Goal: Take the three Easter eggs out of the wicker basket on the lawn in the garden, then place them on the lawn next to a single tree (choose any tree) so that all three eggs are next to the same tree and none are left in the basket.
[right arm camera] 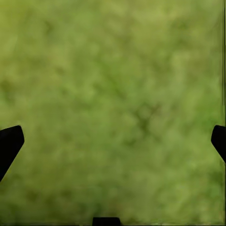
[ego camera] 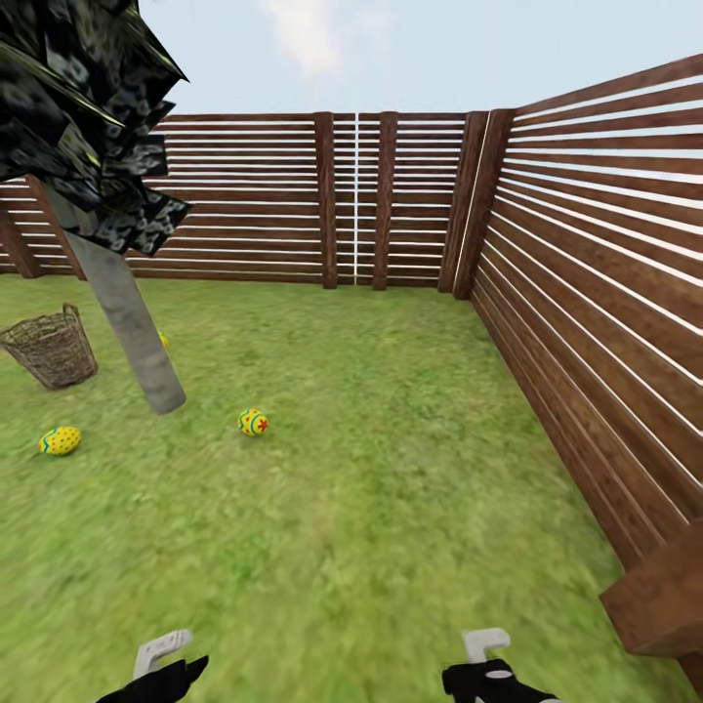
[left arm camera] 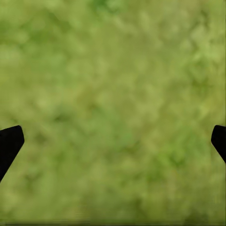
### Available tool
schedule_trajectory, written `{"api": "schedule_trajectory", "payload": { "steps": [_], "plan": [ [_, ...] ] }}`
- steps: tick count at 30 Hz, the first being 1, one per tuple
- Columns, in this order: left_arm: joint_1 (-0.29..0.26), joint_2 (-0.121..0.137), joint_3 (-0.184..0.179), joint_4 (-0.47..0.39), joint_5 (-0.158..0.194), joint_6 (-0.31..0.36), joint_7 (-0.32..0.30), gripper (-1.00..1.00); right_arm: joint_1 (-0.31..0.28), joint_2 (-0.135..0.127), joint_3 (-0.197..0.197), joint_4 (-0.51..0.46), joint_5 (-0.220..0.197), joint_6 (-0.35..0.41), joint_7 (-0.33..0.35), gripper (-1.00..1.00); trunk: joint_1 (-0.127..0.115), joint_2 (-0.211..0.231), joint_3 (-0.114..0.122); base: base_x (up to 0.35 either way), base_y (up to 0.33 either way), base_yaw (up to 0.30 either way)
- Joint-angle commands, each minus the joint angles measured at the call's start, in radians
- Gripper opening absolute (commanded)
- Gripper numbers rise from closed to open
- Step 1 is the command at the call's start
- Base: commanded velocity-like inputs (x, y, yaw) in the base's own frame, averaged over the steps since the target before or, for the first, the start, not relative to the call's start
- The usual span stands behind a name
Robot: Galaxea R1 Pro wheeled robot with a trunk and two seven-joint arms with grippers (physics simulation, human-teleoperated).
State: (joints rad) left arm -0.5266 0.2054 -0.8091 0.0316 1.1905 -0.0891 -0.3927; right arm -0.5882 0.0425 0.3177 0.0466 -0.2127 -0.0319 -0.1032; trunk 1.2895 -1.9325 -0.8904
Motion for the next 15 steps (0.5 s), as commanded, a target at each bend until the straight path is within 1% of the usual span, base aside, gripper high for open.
{"api": "schedule_trajectory", "payload": {
  "steps": [1, 5, 7, 8, 10, 11, 13, 14, 15],
  "plan": [
    [0.0, -0.001, -0.008, 0.003, 0.006, -0.004, 0.002, 1.0, 0.005, -0.004, 0.009, 0.003, -0.009, -0.003, 0.0, 1.0, -0.004, 0.007, 0.002, 0.0, 0.0, 0.0],
    [0.004, -0.002, -0.01, 0.004, 0.005, -0.004, 0.062, 1.0, 0.034, -0.019, 0.009, 0.004, -0.009, -0.003, 0.002, 1.0, -0.019, 0.035, 0.015, 0.0, 0.0, 0.0],
    [0.007, -0.007, -0.017, 0.004, 0.005, -0.004, 0.077, 1.0, 0.042, -0.039, 0.009, 0.003, -0.011, -0.003, 0.014, 1.0, -0.027, 0.049, 0.021, 0.0, 0.0, 0.0],
    [0.008, -0.009, -0.024, 0.003, 0.005, -0.003, 0.081, 1.0, 0.045, -0.053, 0.009, 0.003, -0.011, -0.003, 0.033, 1.0, -0.031, 0.056, 0.024, 0.0, 0.0, 0.0],
    [0.013, -0.012, -0.045, 0.003, 0.005, -0.003, 0.085, 1.0, 0.048, -0.088, 0.009, 0.003, -0.012, -0.003, 0.1, 1.0, -0.039, 0.07, 0.031, 0.0, 0.0, 0.0],
    [0.015, -0.014, -0.052, 0.003, 0.005, -0.003, 0.085, 1.0, 0.048, -0.097, 0.009, 0.004, -0.012, -0.003, 0.119, 1.0, -0.042, 0.077, 0.034, 0.0, 0.0, 0.0],
    [0.022, -0.019, -0.079, 0.002, 0.005, -0.003, 0.087, 1.0, 0.049, -0.131, 0.009, 0.004, -0.017, -0.004, 0.182, 1.0, -0.05, 0.091, 0.04, 0.0, 0.0, 0.0],
    [0.025, -0.021, -0.099, 0.003, 0.005, -0.004, 0.088, 1.0, 0.05, -0.147, 0.009, 0.003, -0.02, -0.004, 0.21, 1.0, -0.054, 0.098, 0.043, 0.0, 0.0, 0.0],
    [0.025, -0.022, -0.102, 0.003, 0.005, -0.004, 0.089, 1.0, 0.05, -0.149, 0.009, 0.003, -0.02, -0.005, 0.214, 1.0, -0.058, 0.105, 0.046, 0.0, 0.0, 0.0]
  ]
}}
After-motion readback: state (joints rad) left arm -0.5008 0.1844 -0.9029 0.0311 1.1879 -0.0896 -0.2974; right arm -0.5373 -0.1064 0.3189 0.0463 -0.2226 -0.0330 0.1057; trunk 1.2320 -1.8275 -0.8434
